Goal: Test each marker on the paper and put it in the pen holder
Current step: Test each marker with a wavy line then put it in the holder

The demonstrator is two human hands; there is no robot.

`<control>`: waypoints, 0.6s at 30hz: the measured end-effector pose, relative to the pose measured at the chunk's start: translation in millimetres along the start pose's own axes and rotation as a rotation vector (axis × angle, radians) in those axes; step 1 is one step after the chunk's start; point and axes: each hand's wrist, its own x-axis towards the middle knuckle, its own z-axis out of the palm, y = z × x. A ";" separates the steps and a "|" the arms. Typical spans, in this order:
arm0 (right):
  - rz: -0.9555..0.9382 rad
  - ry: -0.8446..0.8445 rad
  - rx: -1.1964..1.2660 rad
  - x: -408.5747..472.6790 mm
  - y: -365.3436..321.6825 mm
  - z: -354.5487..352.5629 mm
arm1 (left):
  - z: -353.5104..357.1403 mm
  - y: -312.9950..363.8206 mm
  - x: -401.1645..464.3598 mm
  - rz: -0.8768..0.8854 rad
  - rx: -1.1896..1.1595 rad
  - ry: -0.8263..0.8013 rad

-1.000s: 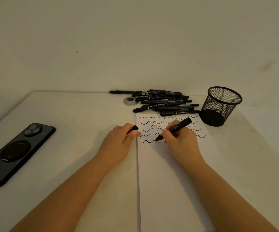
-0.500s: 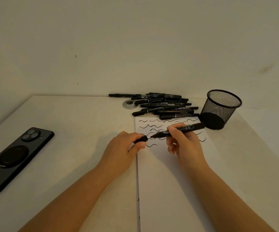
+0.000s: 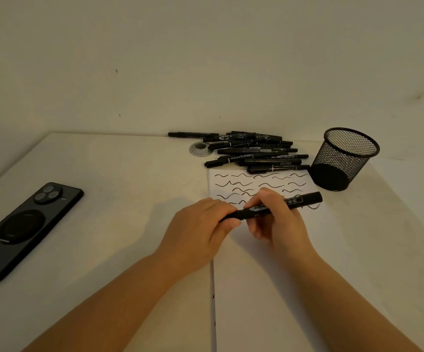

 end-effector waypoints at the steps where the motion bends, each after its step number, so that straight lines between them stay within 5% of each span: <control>1: 0.005 0.028 0.016 -0.6 0.8 1.8 | 0.2 2.4 -1.0 0.000 0.009 0.002; 7: 0.006 0.141 0.123 -4.8 8.3 8.3 | 0.6 10.8 -2.8 -0.056 -0.100 -0.080; 18: -0.094 0.075 0.134 -7.9 9.8 10.7 | -2.8 8.7 -4.8 -0.178 -0.577 -0.243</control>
